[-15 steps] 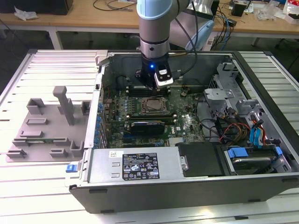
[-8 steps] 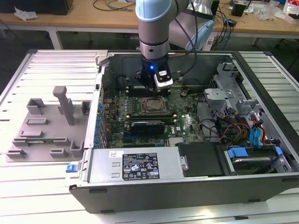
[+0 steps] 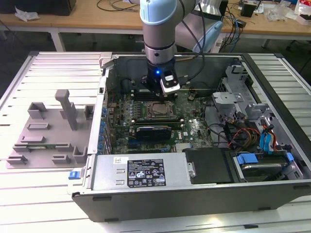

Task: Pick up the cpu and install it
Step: 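Install the first cpu locking lever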

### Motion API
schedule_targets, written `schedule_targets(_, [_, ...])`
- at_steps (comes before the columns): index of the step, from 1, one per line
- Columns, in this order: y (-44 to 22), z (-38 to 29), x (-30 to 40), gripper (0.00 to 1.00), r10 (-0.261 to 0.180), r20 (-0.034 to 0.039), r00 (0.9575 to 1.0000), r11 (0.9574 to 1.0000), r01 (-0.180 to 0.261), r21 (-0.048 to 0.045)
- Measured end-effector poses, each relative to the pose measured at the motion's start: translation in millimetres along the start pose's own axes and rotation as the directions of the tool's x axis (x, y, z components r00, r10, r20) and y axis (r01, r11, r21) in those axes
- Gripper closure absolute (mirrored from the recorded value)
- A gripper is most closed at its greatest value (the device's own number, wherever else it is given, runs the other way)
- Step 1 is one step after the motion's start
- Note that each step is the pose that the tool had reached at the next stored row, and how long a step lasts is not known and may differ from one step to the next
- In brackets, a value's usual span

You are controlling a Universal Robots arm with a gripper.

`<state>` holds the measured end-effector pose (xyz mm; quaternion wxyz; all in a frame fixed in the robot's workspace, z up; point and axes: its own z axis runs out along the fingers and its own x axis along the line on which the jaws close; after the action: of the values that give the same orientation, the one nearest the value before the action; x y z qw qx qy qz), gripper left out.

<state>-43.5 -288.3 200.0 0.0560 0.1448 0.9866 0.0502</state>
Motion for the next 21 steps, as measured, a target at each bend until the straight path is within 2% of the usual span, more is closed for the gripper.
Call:
schedule_targets(3, [0.0, 0.1, -0.1, 0.89, 0.001, -0.001, 1.0, 1.0, -0.001, -0.009])
schedule_targets(7, [0.3, -1.7, -0.3, 0.89, 0.001, -0.0012, 1.0, 0.9999, -0.001, -0.0104])
schedule_targets(10, [1.3, -11.0, -1.2, 0.89, 0.001, -0.0005, 1.0, 1.0, -0.001, -0.0072])
schedule_targets(11, [1.6, -12.9, -1.4, 0.89, 0.0, 0.0018, 1.0, 1.0, 0.0, -0.0001])
schedule_targets(13, [0.9, -13.8, -1.6, 0.89, -0.004, 0.0085, 1.0, 0.9997, 0.003, 0.0236])
schedule_targets(15, [-1.9, -14.1, -1.9, 0.89, -0.004, 0.0101, 0.9999, 0.9996, 0.004, 0.029])
schedule_targets(19, [-12.4, -15.2, -3.4, 0.89, -0.006, 0.0131, 0.9999, 0.9992, 0.005, 0.0393])
schedule_targets(21, [-15.7, -15.5, -3.7, 0.89, -0.007, 0.0165, 0.9998, 0.9987, 0.006, 0.0511])
